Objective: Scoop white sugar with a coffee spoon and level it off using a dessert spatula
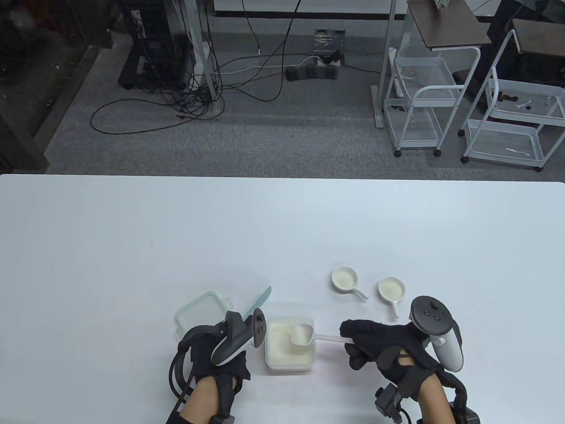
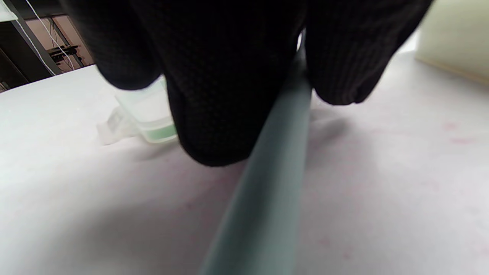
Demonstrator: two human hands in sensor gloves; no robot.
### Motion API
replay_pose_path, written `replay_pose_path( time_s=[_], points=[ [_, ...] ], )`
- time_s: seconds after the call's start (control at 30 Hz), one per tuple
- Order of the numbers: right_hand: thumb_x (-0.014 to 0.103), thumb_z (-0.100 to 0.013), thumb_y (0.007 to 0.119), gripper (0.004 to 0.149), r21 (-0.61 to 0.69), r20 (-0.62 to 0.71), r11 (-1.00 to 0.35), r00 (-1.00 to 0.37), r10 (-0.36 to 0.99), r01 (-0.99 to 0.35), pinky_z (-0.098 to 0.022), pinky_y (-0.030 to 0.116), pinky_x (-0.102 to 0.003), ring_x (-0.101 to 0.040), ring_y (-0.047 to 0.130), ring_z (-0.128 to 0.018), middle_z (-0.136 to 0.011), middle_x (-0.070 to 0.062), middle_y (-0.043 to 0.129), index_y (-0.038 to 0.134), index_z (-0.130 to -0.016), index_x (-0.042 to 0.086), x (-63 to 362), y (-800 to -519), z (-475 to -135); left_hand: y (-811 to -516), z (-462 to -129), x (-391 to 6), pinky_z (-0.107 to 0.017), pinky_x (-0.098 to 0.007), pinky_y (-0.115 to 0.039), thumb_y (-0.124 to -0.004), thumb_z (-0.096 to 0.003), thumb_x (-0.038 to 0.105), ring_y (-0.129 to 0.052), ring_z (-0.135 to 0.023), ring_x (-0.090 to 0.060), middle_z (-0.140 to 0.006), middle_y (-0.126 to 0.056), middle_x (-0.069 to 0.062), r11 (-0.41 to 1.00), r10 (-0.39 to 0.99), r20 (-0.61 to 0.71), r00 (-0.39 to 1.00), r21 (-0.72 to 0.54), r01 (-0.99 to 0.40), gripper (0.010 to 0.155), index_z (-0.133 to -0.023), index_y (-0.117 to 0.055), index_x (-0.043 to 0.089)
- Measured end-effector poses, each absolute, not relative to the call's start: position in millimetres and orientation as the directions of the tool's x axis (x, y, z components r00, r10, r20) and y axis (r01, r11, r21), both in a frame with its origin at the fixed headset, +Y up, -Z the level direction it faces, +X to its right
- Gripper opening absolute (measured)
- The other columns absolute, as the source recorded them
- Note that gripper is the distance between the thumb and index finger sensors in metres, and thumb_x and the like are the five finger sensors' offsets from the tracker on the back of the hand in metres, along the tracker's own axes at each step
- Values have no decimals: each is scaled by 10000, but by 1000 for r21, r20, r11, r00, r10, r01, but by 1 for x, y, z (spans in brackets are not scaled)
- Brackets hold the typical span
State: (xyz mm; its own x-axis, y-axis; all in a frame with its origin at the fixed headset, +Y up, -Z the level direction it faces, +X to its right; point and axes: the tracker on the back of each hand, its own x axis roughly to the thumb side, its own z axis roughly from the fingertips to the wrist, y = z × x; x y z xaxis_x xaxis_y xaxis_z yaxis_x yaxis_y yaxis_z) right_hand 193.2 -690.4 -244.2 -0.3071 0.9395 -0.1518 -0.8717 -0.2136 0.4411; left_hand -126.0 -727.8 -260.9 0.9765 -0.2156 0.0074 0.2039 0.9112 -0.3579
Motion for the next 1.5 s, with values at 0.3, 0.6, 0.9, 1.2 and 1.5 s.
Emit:
replay_pose_path(
  time_s=[0.3,0.6,0.9,1.2,1.5],
  points=[
    [132,-486,710,439,443,-149,-213,-306,940,-871,-509,760,-624,-362,995,-454,-613,-267,924,761,-896,-19,192,-691,-244,-691,-256,-138,-661,-562,-750,-732,-448,612,-1006,-783,-286,-973,-890,-84,987,23,4,1000,-159,-22,769,-1071,-652,168],
    [131,-485,709,441,455,-158,-215,-316,935,-864,-512,756,-626,-363,994,-459,-617,-269,921,758,-898,-18,190,-694,-245,-693,-255,-134,-715,-728,-493,-679,-434,658,-604,-1035,-528,-1197,-420,-246,988,39,60,997,-150,-29,960,-1152,-334,121],
    [135,-487,710,443,401,-136,-212,-286,948,-891,-518,756,-622,-359,992,-470,-629,-261,919,751,-905,-8,192,-693,-247,-691,-254,-131,-711,-752,-448,-678,-430,662,-512,-1056,-557,-1210,-350,-249,989,68,120,990,-138,-51,961,-1155,-327,137],
    [124,-485,702,470,79,-82,-177,-183,980,-981,-543,725,-638,-377,968,-526,-681,-273,881,701,-937,-6,221,-693,-253,-692,-252,-128,-711,-756,-432,-683,-433,657,-481,-1059,-565,-1211,-320,-256,989,68,140,988,-142,-48,960,-1156,-318,140],
    [102,-482,700,497,-108,-182,-174,-153,971,-979,-573,684,-653,-407,931,-593,-742,-298,831,650,-965,-5,244,-714,-261,-691,-252,-128,-709,-762,-417,-682,-434,657,-456,-1060,-576,-1212,-302,-257,986,68,133,989,-159,-46,963,-1158,-307,145]
  ],
)
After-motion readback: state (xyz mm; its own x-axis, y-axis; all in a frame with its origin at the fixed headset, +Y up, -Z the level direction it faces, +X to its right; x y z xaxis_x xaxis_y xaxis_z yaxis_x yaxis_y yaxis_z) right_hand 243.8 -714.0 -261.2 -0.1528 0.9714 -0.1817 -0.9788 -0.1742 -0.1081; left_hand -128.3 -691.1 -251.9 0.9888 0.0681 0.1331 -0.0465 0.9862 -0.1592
